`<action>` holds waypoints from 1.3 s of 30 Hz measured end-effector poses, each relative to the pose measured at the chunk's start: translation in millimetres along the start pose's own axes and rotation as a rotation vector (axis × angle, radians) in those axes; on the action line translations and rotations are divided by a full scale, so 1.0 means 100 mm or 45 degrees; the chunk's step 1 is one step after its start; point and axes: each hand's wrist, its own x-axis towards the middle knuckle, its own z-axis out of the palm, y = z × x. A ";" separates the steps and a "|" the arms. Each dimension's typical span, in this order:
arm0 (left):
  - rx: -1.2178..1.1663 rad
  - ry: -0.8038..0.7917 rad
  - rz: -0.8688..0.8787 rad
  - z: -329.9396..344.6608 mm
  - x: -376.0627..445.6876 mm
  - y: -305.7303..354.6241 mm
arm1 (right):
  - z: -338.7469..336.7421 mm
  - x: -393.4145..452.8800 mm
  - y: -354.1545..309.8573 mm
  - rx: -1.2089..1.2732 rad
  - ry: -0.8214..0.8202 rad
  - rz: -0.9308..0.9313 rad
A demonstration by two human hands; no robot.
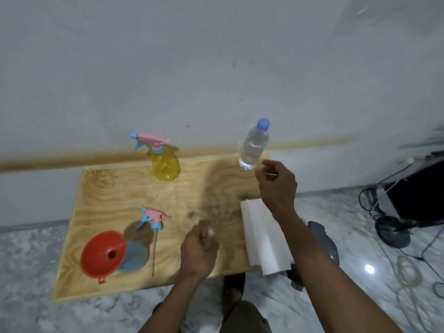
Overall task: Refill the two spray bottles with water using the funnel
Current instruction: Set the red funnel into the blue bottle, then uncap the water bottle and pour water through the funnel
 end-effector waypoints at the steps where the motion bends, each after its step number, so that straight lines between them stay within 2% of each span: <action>1: -0.002 0.004 0.042 0.11 0.12 0.19 | -0.04 0.17 -0.03 0.005 0.004 -0.012; 6: 0.005 0.157 0.241 0.53 0.75 1.00 | -0.03 0.86 -0.16 -0.006 -0.033 -0.137; 11: -0.009 0.175 0.323 0.78 1.27 1.57 | 0.05 1.23 -0.20 -0.022 -0.135 -0.206; 15: -0.048 0.152 0.323 0.92 1.58 1.78 | 0.09 1.42 -0.07 -0.039 -0.224 -0.247; 21: -0.122 0.092 0.263 1.05 1.75 1.86 | 0.15 1.51 0.05 -0.044 -0.254 -0.350; 27: -0.269 0.151 0.292 1.04 1.67 1.80 | 0.17 1.43 0.06 0.009 -0.250 -0.393; 33: -0.252 0.224 0.386 0.83 1.31 1.56 | 0.06 1.05 -0.08 0.099 -0.262 -0.401; 39: -0.335 0.186 0.438 0.35 0.67 1.22 | 0.05 0.36 -0.26 0.158 -0.420 -0.414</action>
